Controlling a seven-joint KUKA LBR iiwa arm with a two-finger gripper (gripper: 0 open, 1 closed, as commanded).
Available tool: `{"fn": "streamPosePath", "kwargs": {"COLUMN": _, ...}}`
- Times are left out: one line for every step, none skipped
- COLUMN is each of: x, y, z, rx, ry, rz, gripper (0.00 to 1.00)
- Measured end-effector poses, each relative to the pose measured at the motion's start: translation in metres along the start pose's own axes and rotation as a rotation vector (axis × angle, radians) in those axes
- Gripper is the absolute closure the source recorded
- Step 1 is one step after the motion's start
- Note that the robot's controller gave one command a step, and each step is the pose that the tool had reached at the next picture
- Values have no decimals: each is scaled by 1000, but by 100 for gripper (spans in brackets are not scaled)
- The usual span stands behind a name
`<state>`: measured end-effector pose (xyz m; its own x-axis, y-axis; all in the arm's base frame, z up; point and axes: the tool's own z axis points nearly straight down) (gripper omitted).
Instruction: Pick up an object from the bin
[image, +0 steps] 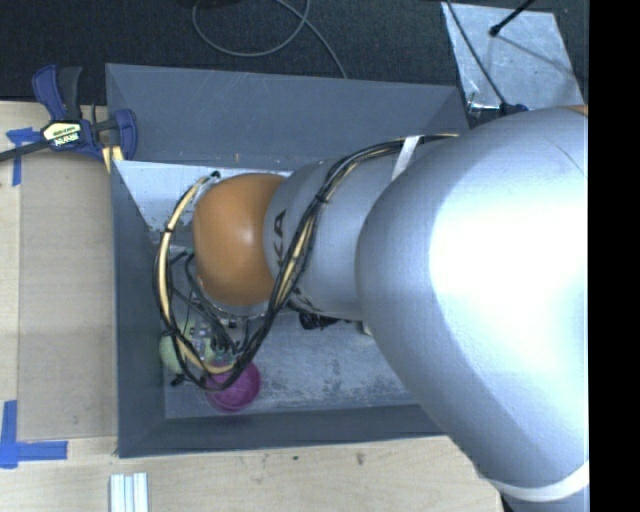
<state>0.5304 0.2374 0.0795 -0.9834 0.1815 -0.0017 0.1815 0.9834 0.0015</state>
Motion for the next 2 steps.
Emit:
{"fn": "streamPosePath", "kwargs": {"x": -2, "y": -9, "z": 6, "rx": -4, "ry": 0, "rz": -96, "gripper": 100}}
{"fn": "streamPosePath", "kwargs": {"x": -2, "y": -9, "z": 6, "rx": -4, "ry": 0, "rz": -96, "gripper": 100}}
